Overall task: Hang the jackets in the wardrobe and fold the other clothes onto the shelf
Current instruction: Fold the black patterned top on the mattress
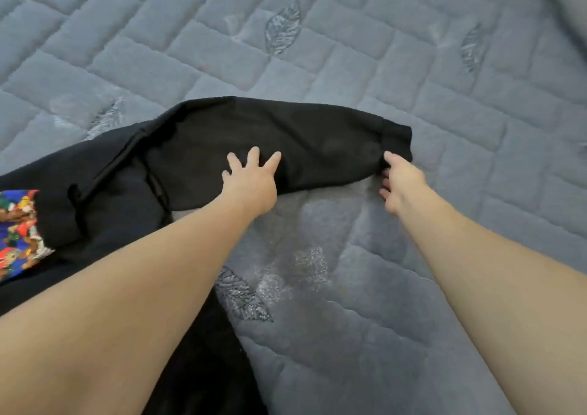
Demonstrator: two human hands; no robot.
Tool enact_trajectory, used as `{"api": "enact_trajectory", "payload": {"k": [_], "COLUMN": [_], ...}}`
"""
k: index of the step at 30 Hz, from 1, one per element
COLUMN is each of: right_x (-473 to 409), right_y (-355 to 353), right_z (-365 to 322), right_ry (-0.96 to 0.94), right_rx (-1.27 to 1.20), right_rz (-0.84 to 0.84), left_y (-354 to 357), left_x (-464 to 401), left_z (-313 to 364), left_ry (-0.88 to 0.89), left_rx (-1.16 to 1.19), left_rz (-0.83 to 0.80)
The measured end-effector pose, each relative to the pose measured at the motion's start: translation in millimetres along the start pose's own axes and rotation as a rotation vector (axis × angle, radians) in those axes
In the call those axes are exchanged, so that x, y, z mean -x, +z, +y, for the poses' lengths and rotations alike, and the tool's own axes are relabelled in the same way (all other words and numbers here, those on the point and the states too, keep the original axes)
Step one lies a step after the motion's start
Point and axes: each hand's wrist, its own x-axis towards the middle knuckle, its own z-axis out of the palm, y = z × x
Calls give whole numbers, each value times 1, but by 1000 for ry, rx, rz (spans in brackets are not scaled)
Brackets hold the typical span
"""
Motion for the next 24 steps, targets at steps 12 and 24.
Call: {"api": "enact_trajectory", "payload": {"k": [12,24], "right_x": [-7,168], "right_y": [-4,133], "right_z": [-18,-7], "right_ry": [-70,-501], "right_rx": [-56,42], "right_rz": [-53,-412], "left_y": [25,-13], "left_x": [8,83], "left_z": [36,-115], "left_ry": [-58,-234], "left_rx": [-158,1182], "left_rz": [271,179]}}
